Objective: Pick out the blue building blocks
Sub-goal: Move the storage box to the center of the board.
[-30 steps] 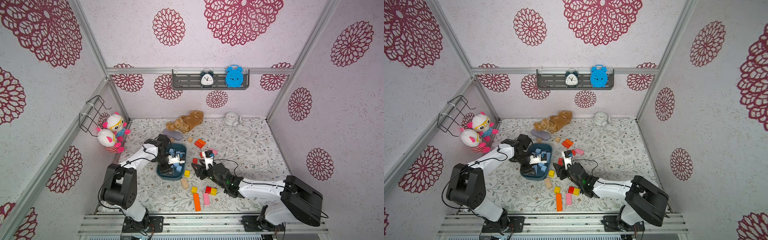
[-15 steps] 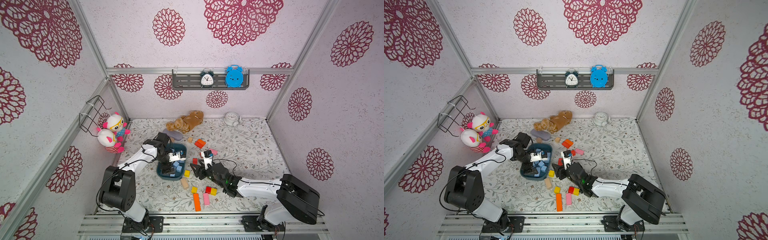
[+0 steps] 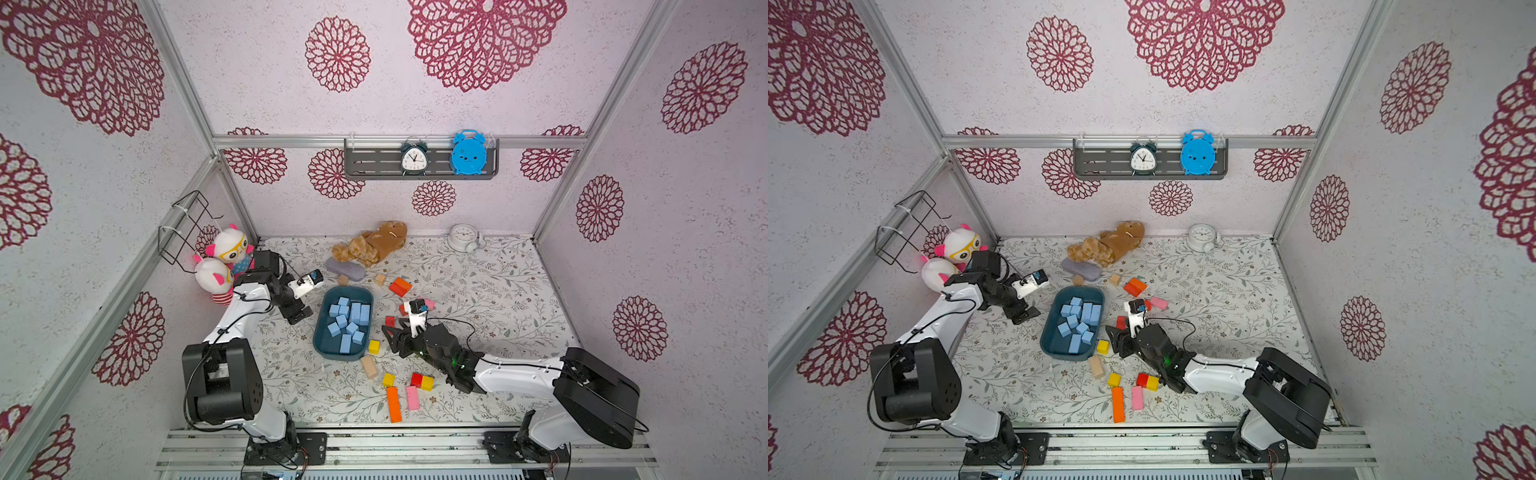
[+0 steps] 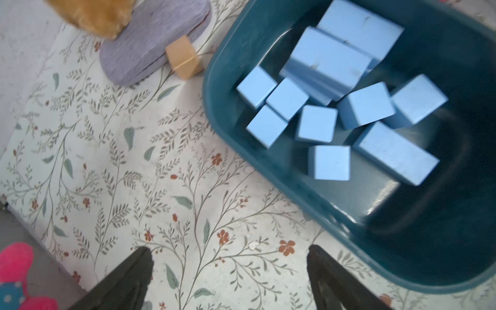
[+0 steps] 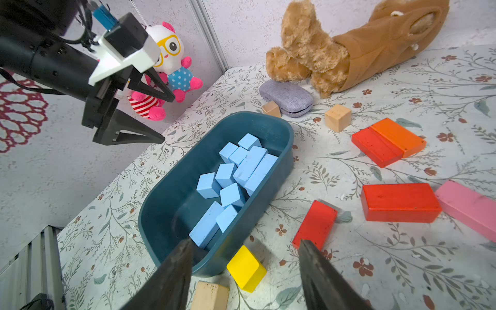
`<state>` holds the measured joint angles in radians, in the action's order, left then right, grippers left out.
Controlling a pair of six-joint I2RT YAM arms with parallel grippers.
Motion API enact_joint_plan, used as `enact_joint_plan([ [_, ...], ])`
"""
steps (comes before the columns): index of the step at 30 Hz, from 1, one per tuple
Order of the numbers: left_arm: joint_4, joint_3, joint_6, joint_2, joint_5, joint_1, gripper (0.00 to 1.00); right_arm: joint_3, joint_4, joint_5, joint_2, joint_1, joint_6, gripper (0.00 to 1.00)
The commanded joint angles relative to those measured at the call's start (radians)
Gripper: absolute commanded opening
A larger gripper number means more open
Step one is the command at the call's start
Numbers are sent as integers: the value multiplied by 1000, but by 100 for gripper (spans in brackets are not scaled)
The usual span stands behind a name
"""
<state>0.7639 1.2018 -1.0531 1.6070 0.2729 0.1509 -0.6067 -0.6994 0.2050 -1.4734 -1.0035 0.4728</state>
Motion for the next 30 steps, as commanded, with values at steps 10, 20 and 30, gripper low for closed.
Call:
enact_joint_plan([
  [10,-115,-38,-308,165,-56,-126,93,2,-5,25,28,7,13,66],
  [20,-129,-45,-178,160,-28,-351,94,32,69,64,122,21,7,68],
  [30,-186,5,-66,151,18,-420,95,81,179,65,240,113,9,70],
])
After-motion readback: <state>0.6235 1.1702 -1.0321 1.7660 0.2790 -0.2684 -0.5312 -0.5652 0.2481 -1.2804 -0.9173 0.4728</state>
